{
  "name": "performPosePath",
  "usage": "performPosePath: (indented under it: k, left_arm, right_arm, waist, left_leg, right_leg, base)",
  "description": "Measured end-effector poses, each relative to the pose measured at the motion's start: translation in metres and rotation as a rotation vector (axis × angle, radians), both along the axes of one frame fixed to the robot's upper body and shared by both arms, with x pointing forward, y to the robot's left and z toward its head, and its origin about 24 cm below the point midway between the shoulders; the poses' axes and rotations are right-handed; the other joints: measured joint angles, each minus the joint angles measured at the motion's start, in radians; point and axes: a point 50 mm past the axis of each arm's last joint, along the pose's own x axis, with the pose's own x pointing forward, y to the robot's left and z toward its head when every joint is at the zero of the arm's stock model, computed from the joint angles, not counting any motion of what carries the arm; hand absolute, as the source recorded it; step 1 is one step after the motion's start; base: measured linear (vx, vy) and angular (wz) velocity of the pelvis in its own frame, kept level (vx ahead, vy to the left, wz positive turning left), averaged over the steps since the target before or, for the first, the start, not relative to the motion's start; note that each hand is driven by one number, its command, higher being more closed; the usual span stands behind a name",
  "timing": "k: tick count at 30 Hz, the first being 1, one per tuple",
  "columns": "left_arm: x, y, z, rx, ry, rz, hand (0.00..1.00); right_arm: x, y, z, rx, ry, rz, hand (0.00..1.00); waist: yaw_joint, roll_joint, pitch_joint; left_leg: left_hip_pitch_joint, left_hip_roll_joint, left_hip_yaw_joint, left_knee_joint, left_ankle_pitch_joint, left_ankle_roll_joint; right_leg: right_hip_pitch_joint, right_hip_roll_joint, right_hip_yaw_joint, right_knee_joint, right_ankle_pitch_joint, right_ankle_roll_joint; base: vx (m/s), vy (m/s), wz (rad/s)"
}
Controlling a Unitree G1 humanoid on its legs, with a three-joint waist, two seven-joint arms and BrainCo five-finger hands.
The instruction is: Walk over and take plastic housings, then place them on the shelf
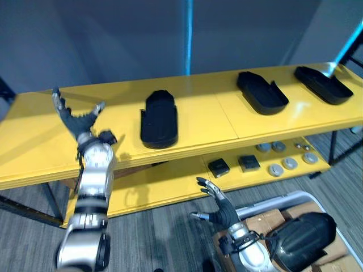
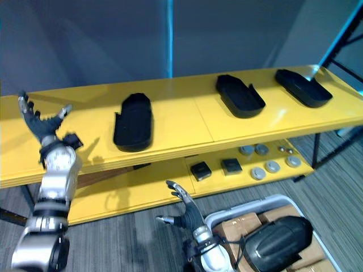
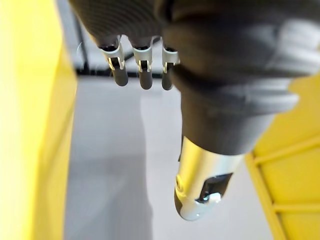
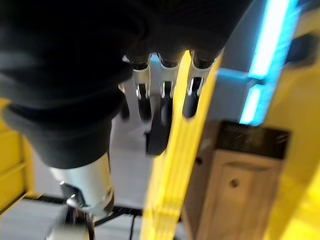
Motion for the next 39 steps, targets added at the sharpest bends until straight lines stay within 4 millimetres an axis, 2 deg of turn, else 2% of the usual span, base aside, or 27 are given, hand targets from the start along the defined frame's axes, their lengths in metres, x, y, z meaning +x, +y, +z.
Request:
performPosePath:
  k: [2,4,5,9,10,14,15,18,22,25,30,32,39]
  left_arm:
    - [-0.037,-0.012,-0.037,-0.055,0.054,-0.02,0.0]
    - [-0.059,-0.023,-0.056,-0.071,0.098,-0.067,0.0]
    - [-0.069,-0.029,-0.065,-0.072,0.125,-0.103,0.0]
    - [-0.085,-0.047,-0.093,-0.061,0.239,-0.247,0.0]
    - [-0.086,-0.048,-0.095,-0.061,0.246,-0.259,0.0]
    - [-0.092,-0.059,-0.117,-0.104,0.332,-0.417,0.0]
    - [-0.093,-0.061,-0.12,-0.114,0.342,-0.47,0.0]
    - [-0.093,-0.064,-0.124,-0.136,0.343,-0.609,0.0]
    - [-0.095,-0.065,-0.131,-0.182,0.346,-0.684,0.0]
    - [-0.097,-0.075,-0.138,-0.201,0.372,-0.766,0.0]
    - [-0.1,-0.081,-0.145,-0.213,0.4,-0.8,0.0]
    - [-0.1,-0.08,-0.146,-0.215,0.407,-0.798,0.0]
    - [-0.101,-0.081,-0.152,-0.231,0.426,-0.788,0.0]
  right_arm:
    - [0.017,0.005,0.005,0.063,0.009,-0.041,1.0]
    - [0.029,0.009,0.009,0.099,0.01,-0.075,1.0]
    - [0.037,0.012,0.011,0.109,0.013,-0.09,1.0]
    - [0.057,0.022,0.016,0.125,0.034,-0.113,1.0]
    - [0.059,0.022,0.016,0.121,0.036,-0.116,1.0]
    - [0.091,0.01,0.038,0.113,0.003,-0.223,1.0]
    - [0.098,0.001,0.048,0.125,-0.022,-0.261,1.0]
    - [0.115,-0.019,0.072,0.161,-0.072,-0.341,1.0]
    - [0.124,-0.036,0.094,0.155,-0.136,-0.394,1.0]
    - [0.133,-0.053,0.115,0.149,-0.18,-0.455,1.0]
    - [0.145,-0.076,0.143,0.186,-0.208,-0.526,1.0]
    - [0.147,-0.083,0.151,0.2,-0.213,-0.54,1.0]
    - [0.151,-0.087,0.164,0.192,-0.232,-0.553,1.0]
  waist:
    - [0.032,0.014,-0.012]
    - [0.047,0.021,-0.017]
    - [0.067,0.021,-0.017]
    - [0.101,0.025,-0.016]
    - [0.104,0.025,-0.016]
    - [0.123,0.058,0.013]
    - [0.134,0.067,0.021]
    - [0.144,0.085,0.04]
    - [0.143,0.095,0.061]
    - [0.146,0.103,0.083]
    - [0.153,0.12,0.106]
    - [0.16,0.125,0.11]
    - [0.16,0.129,0.125]
  left_leg:
    - [-0.013,-0.009,-0.025,0.0,0.005,0.006]
    - [-0.034,-0.016,-0.05,0.0,0.013,0.005]
    - [-0.043,-0.018,-0.055,-0.001,0.015,0.005]
    - [-0.082,-0.027,-0.087,0.0,0.031,0.009]
    - [-0.086,-0.027,-0.088,0.0,0.032,0.009]
    - [-0.119,-0.029,-0.106,0.0,0.046,0.008]
    - [-0.131,-0.028,-0.105,0.0,0.048,0.009]
    - [-0.157,-0.024,-0.104,0.0,0.055,0.009]
    - [-0.169,-0.021,-0.102,0.0,0.058,0.007]
    - [-0.174,-0.02,-0.102,0.001,0.063,0.01]
    - [-0.183,-0.017,-0.103,0.004,0.063,0.01]
    - [-0.187,-0.017,-0.104,0.003,0.063,0.01]
    - [-0.201,-0.017,-0.121,0.0,0.065,0.009]
  right_leg:
    - [-0.006,-0.008,-0.025,0.015,-0.013,0.003]
    - [-0.022,-0.014,-0.053,0.034,-0.024,0.005]
    - [-0.032,-0.015,-0.056,0.04,-0.026,0.003]
    - [-0.053,-0.027,-0.086,0.043,-0.022,0.002]
    - [-0.056,-0.027,-0.088,0.043,-0.021,0.002]
    - [-0.08,-0.03,-0.103,0.041,-0.009,0.0]
    - [-0.092,-0.028,-0.103,0.039,-0.004,0.0]
    - [-0.107,-0.025,-0.103,0.017,0.014,0.0]
    - [-0.115,-0.023,-0.103,0.004,0.023,0.003]
    - [-0.115,-0.021,-0.103,-0.009,0.03,0.006]
    - [-0.122,-0.018,-0.103,-0.011,0.029,0.006]
    - [-0.126,-0.017,-0.104,-0.011,0.029,0.006]
    - [-0.133,-0.017,-0.12,-0.011,0.03,0.005]
  base:
    - [0.01,0.036,0.35]
    - [-0.01,0.039,0.44]
    - [-0.02,0.039,0.28]
    - [-0.04,0.043,0.24]
    - [-0.05,0.042,0.15]
    - [-0.04,0.031,0.14]
    - [-0.04,0.027,-0.02]
    - [-0.01,0.008,-0.01]
    - [0.02,0.011,-0.04]
    - [0.06,0.013,-0.01]
    - [0.05,0.015,0.0]
    - [0.04,0.017,-0.01]
    - [0.02,0.023,0.06]
